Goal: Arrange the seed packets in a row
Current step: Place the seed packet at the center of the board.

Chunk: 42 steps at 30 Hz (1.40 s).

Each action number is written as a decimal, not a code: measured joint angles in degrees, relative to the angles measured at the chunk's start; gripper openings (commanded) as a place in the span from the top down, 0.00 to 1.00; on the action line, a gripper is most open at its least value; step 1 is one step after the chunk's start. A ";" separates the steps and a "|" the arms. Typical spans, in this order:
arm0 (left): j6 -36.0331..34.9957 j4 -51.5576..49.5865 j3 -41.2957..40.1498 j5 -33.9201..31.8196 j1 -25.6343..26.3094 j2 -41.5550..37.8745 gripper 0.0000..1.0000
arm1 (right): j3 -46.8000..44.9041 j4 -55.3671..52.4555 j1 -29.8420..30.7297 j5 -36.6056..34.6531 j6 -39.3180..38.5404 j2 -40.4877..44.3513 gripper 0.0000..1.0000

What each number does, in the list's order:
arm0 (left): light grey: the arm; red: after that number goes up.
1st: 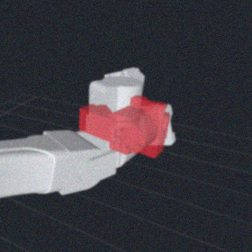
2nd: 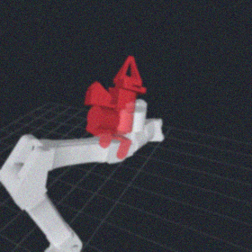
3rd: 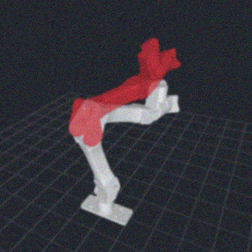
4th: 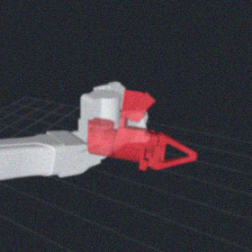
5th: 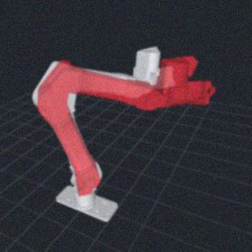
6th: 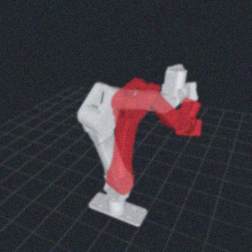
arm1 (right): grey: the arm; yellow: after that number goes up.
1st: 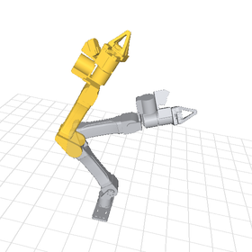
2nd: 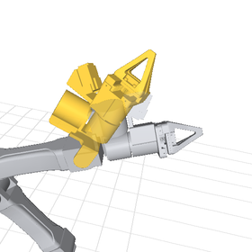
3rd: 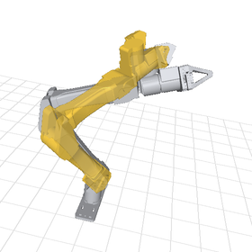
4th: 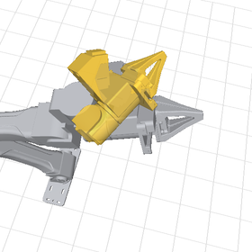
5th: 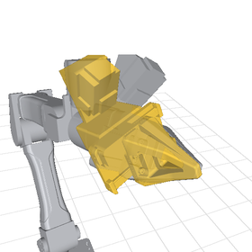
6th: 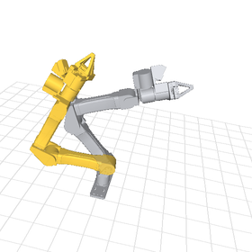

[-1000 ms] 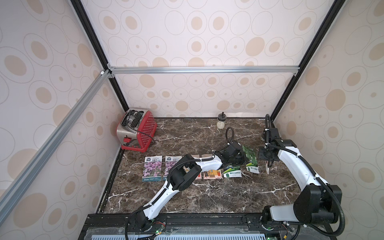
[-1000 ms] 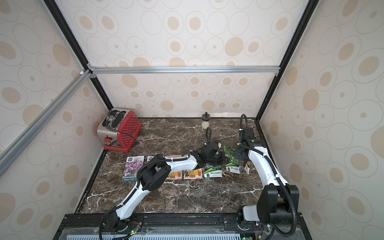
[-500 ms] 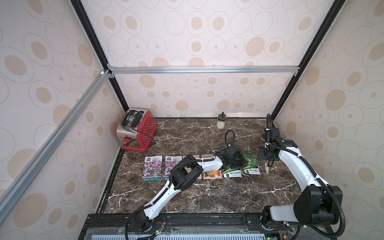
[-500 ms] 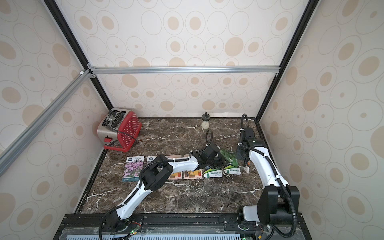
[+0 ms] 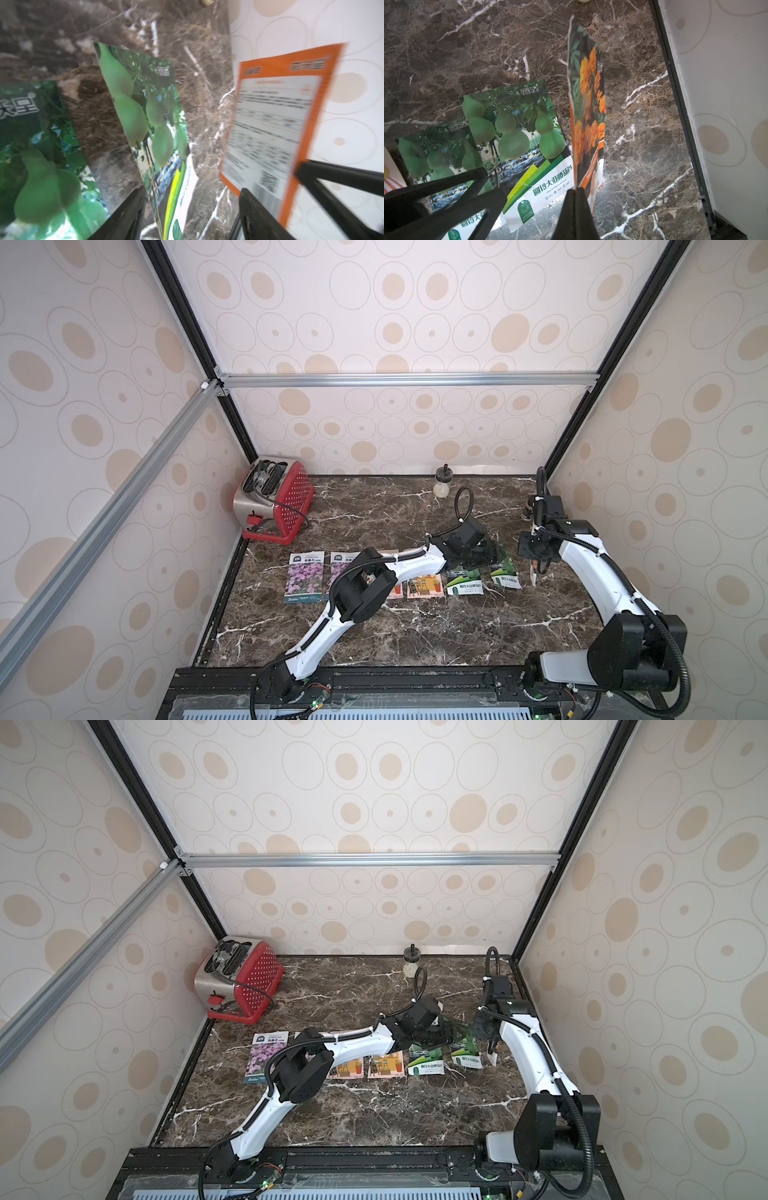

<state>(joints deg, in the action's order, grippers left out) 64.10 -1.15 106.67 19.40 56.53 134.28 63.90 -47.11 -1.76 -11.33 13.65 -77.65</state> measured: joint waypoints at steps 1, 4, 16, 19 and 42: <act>-0.42 -0.17 0.00 -0.04 0.00 -0.83 0.21 | 0.00 0.00 0.00 0.02 -0.02 0.00 1.00; -1.79 -1.03 0.22 -0.09 0.00 -3.06 0.14 | 0.00 -0.02 -0.11 0.15 -0.04 0.02 1.00; -5.66 -4.00 -3.02 -0.76 -0.70 -8.22 0.11 | 0.07 -0.33 -0.28 -0.74 -1.29 0.94 1.00; -6.36 -4.31 -7.34 -0.81 -1.86 -12.04 0.11 | 0.87 -1.16 -0.37 -1.33 -2.60 0.76 1.00; -10.21 -5.29 -27.65 -4.31 -12.02 -29.62 0.11 | 6.16 1.75 -0.17 -9.64 -15.43 -12.94 1.00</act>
<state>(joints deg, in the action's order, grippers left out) 53.89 -6.44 79.02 15.09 44.51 104.66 70.06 -45.36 -1.93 -20.97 -1.78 -90.59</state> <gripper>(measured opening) 0.894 0.042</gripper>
